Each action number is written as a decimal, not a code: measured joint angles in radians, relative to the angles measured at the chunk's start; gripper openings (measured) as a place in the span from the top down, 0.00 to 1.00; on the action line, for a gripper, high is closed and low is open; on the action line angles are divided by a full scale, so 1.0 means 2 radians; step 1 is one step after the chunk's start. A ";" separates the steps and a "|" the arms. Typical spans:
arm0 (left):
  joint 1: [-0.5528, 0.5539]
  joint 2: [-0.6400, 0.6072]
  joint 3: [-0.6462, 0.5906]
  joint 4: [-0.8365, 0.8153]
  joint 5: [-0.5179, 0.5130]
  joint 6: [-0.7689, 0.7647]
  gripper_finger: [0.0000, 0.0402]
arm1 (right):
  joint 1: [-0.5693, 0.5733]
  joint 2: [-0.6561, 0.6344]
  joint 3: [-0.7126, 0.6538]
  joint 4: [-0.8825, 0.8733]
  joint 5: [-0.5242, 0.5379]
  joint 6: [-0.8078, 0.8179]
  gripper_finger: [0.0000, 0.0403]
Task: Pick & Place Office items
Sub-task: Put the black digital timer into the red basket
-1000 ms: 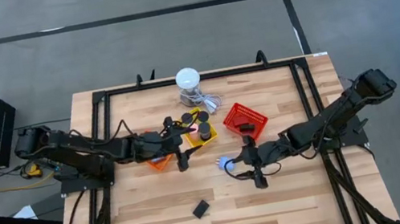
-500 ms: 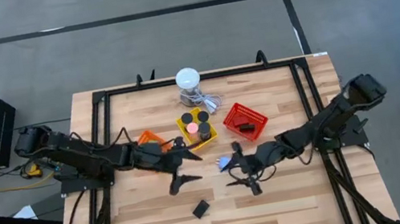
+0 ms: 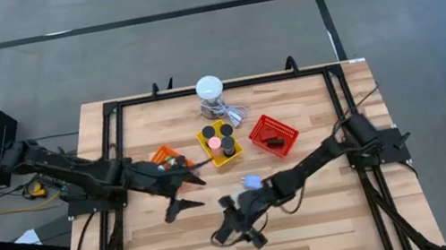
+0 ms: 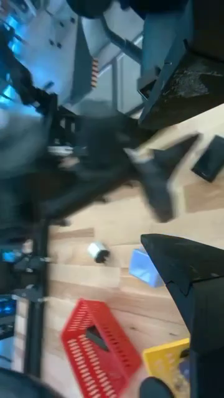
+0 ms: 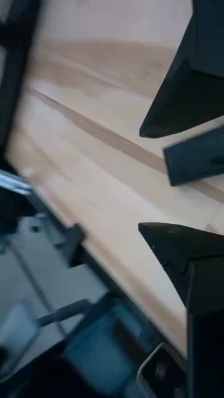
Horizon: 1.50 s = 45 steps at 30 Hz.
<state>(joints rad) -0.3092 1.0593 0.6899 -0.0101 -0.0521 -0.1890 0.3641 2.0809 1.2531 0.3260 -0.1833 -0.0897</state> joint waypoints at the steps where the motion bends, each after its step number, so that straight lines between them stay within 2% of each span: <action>1: 0.000 -0.010 0.000 -0.003 0.000 -0.001 0.30 | 0.001 0.015 0.017 -0.016 0.000 0.000 0.44; 7: -0.003 -0.057 0.000 -0.005 0.000 0.000 0.30 | 0.001 0.087 0.093 -0.072 0.002 0.000 0.44; 13: -0.003 -0.066 0.000 -0.007 0.000 -0.001 0.30 | -0.004 0.112 0.133 -0.128 0.002 -0.013 0.44; 28: -0.003 -0.046 0.000 -0.005 0.000 0.001 0.30 | -0.004 0.080 0.130 -0.157 0.002 -0.051 0.42; 37: -0.003 -0.044 0.000 -0.006 0.000 0.000 0.30 | -0.016 0.084 0.130 -0.207 0.013 -0.051 0.39; 45: -0.003 -0.044 0.000 -0.006 0.000 0.000 0.30 | -0.023 0.084 0.131 -0.214 0.015 -0.052 0.39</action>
<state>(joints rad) -0.3149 0.9714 0.6899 -0.0216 -0.0513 -0.1886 0.3176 2.2482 1.5143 -0.1026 -0.1526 -0.1932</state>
